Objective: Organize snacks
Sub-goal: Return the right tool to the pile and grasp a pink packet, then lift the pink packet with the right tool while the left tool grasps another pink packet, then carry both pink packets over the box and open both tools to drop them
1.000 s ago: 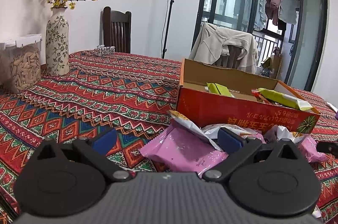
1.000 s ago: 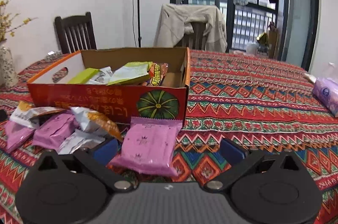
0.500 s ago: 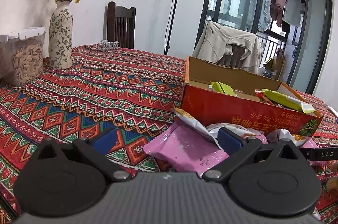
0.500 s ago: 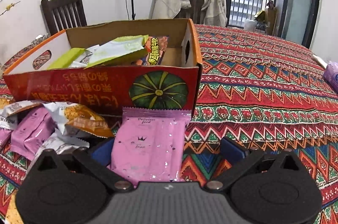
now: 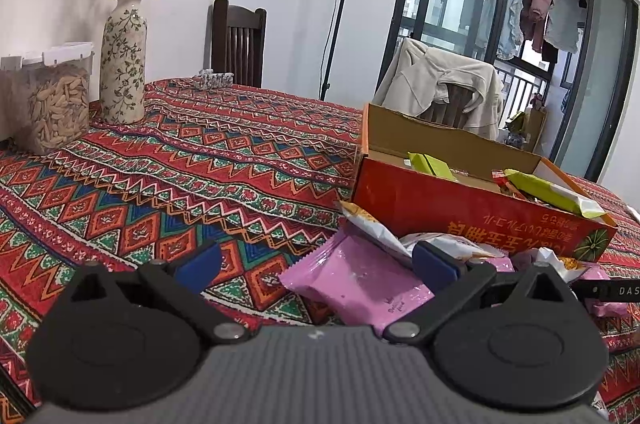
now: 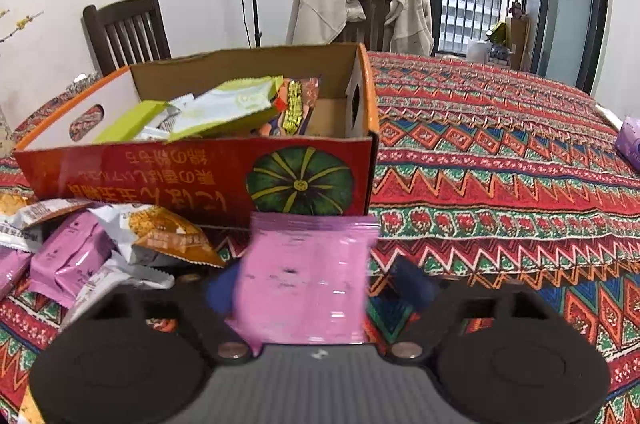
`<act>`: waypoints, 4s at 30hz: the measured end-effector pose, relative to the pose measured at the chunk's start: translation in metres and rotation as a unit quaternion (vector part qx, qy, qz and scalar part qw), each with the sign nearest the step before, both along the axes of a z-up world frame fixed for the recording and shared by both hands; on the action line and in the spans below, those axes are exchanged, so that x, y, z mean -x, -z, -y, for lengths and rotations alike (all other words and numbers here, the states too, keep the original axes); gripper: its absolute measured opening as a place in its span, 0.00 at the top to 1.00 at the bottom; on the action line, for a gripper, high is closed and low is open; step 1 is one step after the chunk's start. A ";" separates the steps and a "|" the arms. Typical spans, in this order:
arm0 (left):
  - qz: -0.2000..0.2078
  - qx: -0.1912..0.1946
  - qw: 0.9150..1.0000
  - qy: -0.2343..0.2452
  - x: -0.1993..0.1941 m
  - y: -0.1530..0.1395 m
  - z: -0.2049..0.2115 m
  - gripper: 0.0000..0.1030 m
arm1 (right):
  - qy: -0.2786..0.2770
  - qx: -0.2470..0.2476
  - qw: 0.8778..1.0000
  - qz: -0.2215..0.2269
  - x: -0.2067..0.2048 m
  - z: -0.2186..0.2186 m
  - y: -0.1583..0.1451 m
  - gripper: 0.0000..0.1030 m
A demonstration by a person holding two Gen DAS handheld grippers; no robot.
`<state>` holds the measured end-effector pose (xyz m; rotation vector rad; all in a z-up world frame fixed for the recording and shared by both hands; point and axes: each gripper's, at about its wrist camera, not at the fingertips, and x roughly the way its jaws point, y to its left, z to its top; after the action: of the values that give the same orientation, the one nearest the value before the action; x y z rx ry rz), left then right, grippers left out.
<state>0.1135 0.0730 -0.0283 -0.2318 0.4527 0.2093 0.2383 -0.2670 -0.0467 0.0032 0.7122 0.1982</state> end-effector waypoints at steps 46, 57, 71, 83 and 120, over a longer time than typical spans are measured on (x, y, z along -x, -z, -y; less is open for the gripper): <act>-0.137 -0.112 0.975 0.134 -0.059 0.006 0.031 0.00 | 0.045 -0.042 0.985 0.163 0.066 0.028 -0.018 0.41; -0.147 -0.116 0.967 0.173 -0.064 0.012 0.030 0.00 | 0.043 -0.044 0.985 0.161 0.065 0.028 -0.018 0.41; -0.143 -0.072 0.974 0.159 -0.059 0.019 0.019 0.12 | 0.041 -0.046 0.986 0.158 0.063 0.027 -0.017 0.41; -0.098 -0.078 0.987 0.104 -0.010 0.015 0.023 0.28 | 0.037 -0.048 0.985 0.163 0.065 0.030 -0.016 0.41; 0.043 -0.074 0.991 0.099 -0.038 -0.061 0.078 0.28 | -0.014 -0.036 0.968 0.247 0.073 -0.001 -0.075 0.41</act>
<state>0.1512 -0.0054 0.0327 -0.0500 0.3693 0.0369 0.1654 -0.2665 0.0278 0.0118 0.2077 0.2403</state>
